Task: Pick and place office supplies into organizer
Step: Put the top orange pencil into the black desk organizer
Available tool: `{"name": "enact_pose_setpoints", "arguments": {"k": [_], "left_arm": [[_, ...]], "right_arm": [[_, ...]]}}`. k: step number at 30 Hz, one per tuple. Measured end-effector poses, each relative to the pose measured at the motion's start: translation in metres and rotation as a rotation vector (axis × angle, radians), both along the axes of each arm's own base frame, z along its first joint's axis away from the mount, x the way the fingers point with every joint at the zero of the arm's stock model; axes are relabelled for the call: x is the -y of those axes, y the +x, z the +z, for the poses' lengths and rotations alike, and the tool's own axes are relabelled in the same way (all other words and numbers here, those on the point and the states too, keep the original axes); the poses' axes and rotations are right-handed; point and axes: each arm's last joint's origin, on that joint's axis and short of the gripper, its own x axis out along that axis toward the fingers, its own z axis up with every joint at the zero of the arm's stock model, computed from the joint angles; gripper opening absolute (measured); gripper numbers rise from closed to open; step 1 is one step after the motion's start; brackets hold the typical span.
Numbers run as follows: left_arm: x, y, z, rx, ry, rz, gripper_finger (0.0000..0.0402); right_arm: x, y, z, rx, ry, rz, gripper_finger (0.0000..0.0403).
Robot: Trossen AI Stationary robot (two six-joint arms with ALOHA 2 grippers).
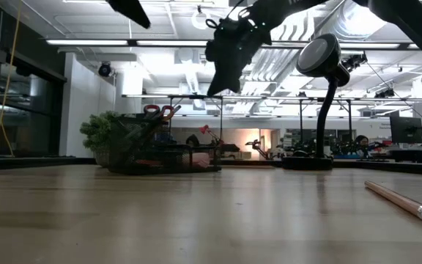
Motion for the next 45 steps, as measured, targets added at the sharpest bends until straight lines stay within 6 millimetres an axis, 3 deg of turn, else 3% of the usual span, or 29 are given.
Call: {"name": "enact_pose_setpoints", "arguments": {"k": [8,13,18,23,36,45], "left_arm": [[0.005,-0.027,0.016,0.073,0.042,0.028,0.0138],[0.005,-0.026,0.016,0.073,0.037,0.033,0.0138],[0.003,-0.018,0.011,0.062,0.013,0.051,0.0138],[0.002,-0.014,0.008,0.064,-0.009,0.069,0.0138],[0.002,-0.011,0.008,0.074,-0.021,0.068,0.0138],[0.001,-0.009,0.010,0.116,-0.018,0.068,0.0138]], "right_arm": [[0.016,0.003,-0.028,-0.103,-0.091,0.006,0.0025],[0.035,0.004,-0.060,-0.247,-0.180,-0.088,0.0075],[0.052,-0.004,-0.089,-0.362,-0.130,-0.208,0.0122],[0.066,-0.015,-0.112,-0.450,-0.045,-0.281,0.0136],[0.090,-0.037,-0.122,-0.461,0.068,-0.371,0.0134],[0.099,-0.045,-0.144,-0.540,0.104,-0.393,0.0134]]}}
